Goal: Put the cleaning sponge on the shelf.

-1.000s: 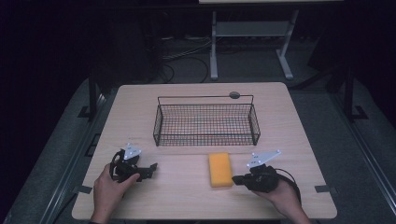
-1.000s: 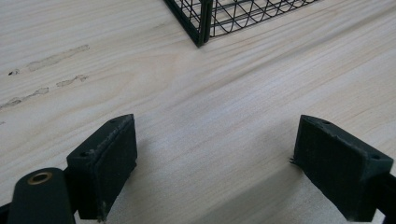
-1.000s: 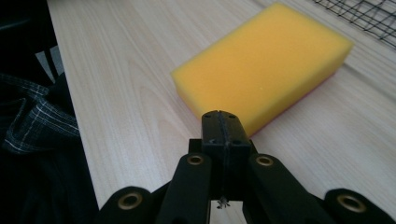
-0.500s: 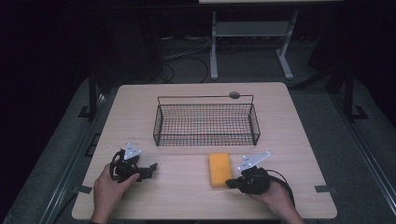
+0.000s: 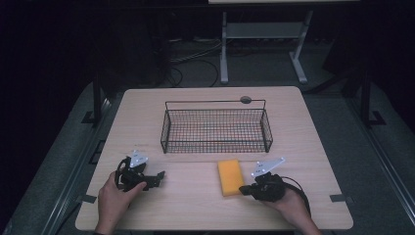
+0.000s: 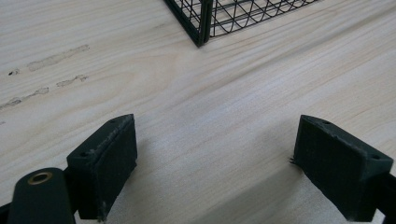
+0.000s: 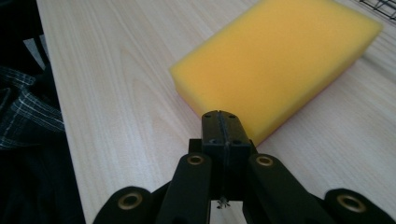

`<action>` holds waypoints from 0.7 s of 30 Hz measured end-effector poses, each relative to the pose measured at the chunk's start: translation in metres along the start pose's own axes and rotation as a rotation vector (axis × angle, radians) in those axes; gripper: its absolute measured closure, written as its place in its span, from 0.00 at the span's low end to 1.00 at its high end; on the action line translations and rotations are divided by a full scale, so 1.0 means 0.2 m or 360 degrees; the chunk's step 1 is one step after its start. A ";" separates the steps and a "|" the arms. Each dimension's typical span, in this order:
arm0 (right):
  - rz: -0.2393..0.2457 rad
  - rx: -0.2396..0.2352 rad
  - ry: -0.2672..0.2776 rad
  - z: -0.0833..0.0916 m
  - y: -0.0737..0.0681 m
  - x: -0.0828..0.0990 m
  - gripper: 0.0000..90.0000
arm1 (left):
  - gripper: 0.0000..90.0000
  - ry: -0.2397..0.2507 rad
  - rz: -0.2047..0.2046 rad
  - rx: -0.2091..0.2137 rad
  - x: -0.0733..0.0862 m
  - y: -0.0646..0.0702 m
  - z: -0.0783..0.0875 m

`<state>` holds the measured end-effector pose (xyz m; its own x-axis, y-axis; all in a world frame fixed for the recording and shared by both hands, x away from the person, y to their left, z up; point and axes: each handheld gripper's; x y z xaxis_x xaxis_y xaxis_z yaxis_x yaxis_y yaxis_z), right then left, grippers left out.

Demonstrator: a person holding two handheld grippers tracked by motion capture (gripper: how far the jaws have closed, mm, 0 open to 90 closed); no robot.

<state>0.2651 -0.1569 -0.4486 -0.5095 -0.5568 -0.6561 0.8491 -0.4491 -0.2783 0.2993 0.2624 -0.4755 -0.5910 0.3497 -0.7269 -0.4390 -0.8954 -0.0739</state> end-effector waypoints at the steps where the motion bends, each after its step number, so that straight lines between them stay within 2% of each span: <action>1: -0.0003 0.0004 0.0002 0.00 0.01 0.00 1.00 | 0.14 -0.0002 0.0000 0.0000 0.00 0.00 0.00; 9: -0.0044 0.0052 0.0017 0.03 0.06 0.00 1.00 | 0.14 -0.0002 0.0000 0.0000 0.00 0.00 0.00; 21: -0.0066 0.0118 0.0026 0.04 0.12 -0.02 1.00 | 0.14 -0.0002 0.0000 0.0000 0.00 0.00 0.00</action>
<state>0.2873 -0.1716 -0.4466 -0.5411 -0.5256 -0.6565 0.8143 -0.5225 -0.2529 0.2993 0.2624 -0.4755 -0.5915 0.3502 -0.7263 -0.4390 -0.8954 -0.0742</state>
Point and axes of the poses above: each handheld gripper's, and its own axes: z roughly backward along the jaws, x roughly out of its underside, y roughly to its right, and after that the axes turned 5 degrees about -x, right-handed
